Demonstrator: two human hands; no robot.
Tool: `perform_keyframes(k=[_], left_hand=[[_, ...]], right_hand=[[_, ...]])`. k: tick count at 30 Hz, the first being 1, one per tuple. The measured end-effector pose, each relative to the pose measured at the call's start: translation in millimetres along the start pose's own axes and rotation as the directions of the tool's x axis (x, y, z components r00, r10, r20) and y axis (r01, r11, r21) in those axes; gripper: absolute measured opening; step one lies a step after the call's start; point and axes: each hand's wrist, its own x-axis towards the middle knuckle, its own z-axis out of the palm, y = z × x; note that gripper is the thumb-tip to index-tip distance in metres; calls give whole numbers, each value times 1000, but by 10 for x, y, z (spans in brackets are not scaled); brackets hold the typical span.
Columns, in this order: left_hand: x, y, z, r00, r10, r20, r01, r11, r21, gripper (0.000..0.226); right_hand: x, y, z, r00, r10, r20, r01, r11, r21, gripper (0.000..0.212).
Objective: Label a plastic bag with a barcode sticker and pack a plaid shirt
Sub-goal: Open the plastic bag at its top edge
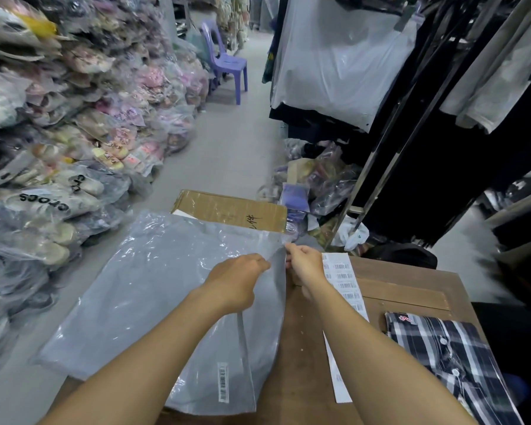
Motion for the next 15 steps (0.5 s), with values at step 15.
perform_keyframes(k=[15], left_hand=[[-70, -55, -43, 999, -29, -16, 27, 996, -84, 66]], right_hand=[[78, -242, 32, 980, -133, -145, 110, 982, -155, 25]])
